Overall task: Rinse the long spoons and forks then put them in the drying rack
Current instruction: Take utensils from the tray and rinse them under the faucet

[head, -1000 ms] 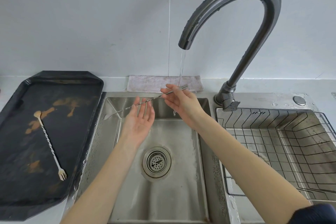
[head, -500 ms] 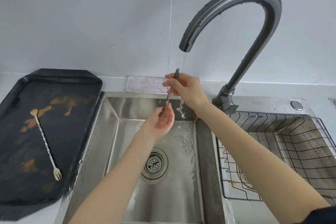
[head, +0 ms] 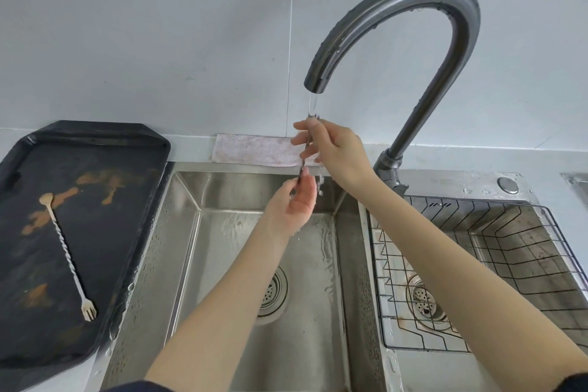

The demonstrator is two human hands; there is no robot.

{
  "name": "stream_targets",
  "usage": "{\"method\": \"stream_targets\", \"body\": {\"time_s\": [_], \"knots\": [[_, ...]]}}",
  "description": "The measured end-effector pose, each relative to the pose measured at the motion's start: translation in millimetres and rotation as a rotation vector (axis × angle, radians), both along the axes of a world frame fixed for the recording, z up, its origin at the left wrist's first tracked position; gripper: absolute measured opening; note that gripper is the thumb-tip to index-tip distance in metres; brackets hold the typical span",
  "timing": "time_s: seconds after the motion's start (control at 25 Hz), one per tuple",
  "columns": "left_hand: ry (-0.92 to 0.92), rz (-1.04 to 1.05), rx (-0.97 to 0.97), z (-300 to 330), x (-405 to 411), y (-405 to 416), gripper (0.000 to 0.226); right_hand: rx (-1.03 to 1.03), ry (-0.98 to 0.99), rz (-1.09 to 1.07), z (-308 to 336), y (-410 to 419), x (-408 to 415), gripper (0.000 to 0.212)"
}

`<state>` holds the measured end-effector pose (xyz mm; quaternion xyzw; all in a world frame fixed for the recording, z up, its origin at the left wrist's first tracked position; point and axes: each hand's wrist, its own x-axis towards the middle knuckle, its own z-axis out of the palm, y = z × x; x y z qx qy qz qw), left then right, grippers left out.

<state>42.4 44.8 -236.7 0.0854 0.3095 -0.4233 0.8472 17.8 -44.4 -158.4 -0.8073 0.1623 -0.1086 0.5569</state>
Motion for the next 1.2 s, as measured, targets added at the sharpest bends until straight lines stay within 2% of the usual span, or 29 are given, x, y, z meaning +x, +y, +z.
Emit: {"method": "stream_targets", "body": {"time_s": [0.16,0.36,0.44,0.52,0.6,0.72,0.88,1.08,1.2], "knots": [[-0.091,0.066,0.093,-3,3,6,0.022,0.004,-0.047,-0.103,-12,-7,2,0.018],[-0.083,0.097,0.281,-23,9,38,0.027,0.342,0.075,-0.274,-54,-14,-16,0.012],[-0.107,0.050,0.403,-35,13,53,0.025,0.375,0.153,-0.311,-80,-11,-26,0.015],[-0.127,-0.023,0.505,-51,16,67,0.022,0.268,0.263,-0.286,-105,-5,-35,0.015],[-0.129,-0.086,0.585,-66,16,79,0.017,0.093,0.405,-0.196,-125,2,-43,0.003],[-0.108,-0.177,0.652,-83,11,89,0.014,-0.093,0.549,-0.042,-152,12,-56,0.015],[-0.090,-0.346,0.711,-110,-1,100,0.013,-0.159,0.747,0.129,-191,28,-77,0.020],[-0.061,-0.521,0.816,-140,-21,102,0.024,-0.164,0.967,0.272,-233,55,-114,0.025],[-0.034,-0.576,0.829,-149,-30,102,0.011,-0.131,1.020,0.292,-240,67,-127,0.027]]}}
